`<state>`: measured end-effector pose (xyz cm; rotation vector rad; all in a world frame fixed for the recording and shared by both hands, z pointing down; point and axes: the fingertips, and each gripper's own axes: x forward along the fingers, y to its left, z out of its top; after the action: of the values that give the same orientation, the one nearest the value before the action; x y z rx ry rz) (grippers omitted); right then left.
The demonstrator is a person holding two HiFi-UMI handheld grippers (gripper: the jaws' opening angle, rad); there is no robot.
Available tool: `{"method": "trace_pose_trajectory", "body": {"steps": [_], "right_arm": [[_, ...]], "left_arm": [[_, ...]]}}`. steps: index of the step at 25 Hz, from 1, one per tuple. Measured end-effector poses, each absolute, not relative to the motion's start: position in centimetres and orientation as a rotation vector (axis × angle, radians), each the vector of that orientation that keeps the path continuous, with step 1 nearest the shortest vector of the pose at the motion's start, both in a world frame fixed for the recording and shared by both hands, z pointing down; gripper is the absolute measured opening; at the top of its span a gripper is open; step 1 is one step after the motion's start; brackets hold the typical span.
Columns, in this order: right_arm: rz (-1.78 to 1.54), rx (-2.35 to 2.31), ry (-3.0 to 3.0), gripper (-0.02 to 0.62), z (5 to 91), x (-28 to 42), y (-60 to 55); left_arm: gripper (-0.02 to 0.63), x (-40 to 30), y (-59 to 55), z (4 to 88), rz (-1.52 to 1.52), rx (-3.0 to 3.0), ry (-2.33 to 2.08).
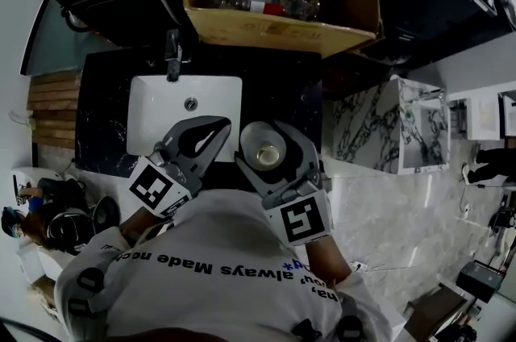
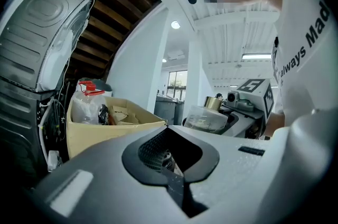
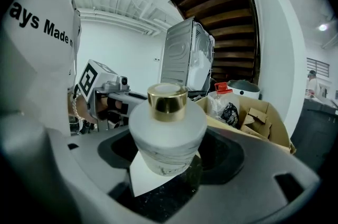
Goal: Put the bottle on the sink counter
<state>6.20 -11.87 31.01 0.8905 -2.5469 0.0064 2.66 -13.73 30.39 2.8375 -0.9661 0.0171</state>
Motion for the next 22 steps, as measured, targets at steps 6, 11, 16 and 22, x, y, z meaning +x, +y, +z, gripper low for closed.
{"method": "trace_pose_trajectory", "body": {"steps": [6,11,16,22], "right_arm": [[0.018,0.886,-2.542,0.330,31.9,7.8,-12.7],[0.033,0.887,-2.545,0.330,33.1,8.1,-14.1],[0.061,0.897,-2.536,0.330,35.1,8.4,-15.8],[0.100,0.919,-2.505,0.330,38.8,8.8,-18.2]], "left_arm": [[0.003,4.2,-14.6,31.2,0.040,2.806,-0.976],[0.003,4.3,-15.8,32.5,0.063,2.805,-0.991],[0.003,4.4,-17.4,34.6,0.113,2.776,-1.005],[0.003,4.4,-19.2,37.7,0.171,2.755,-0.987]]}}
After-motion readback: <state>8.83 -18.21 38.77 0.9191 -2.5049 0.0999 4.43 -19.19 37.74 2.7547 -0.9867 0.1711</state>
